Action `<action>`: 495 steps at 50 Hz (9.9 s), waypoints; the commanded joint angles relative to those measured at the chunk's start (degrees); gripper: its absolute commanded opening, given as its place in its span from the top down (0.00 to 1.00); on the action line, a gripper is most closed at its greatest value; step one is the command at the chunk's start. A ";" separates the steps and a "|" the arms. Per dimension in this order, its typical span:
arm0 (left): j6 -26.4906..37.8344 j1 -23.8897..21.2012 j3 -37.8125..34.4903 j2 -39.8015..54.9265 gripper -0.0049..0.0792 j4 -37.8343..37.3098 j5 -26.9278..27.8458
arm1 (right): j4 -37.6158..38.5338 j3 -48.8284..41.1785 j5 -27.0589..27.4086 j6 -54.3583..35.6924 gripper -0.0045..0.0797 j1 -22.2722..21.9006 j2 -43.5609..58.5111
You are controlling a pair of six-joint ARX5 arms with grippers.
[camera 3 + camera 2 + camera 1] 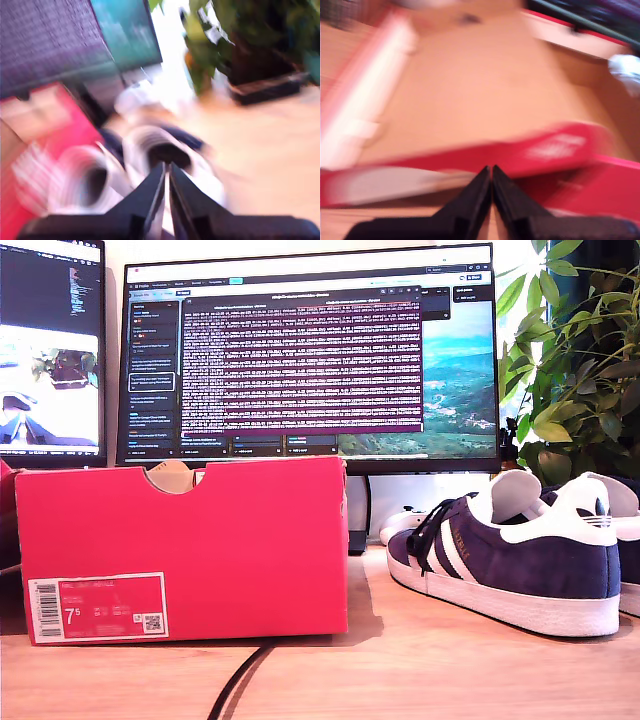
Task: Pack the blue shoes by picking the first shoe and placing it inside the red shoebox, left side, then picking and rotating the second shoe and placing it in the shoebox
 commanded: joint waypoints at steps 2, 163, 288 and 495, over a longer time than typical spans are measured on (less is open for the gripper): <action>-1.90 -0.48 -1.77 -0.17 0.97 -1.44 3.89 | 4.35 -0.63 -0.46 13.81 0.95 -0.31 -0.37; -5.99 -18.60 -1.77 43.52 0.97 41.59 -9.22 | -60.67 74.51 8.85 -11.47 0.37 27.93 92.06; -4.07 -18.60 -1.77 43.52 0.97 40.11 -9.20 | -50.95 107.38 -13.46 14.84 0.96 37.31 106.12; -2.84 -18.60 -1.77 43.52 0.97 33.59 -9.25 | -75.54 131.69 19.98 39.01 0.61 33.81 119.62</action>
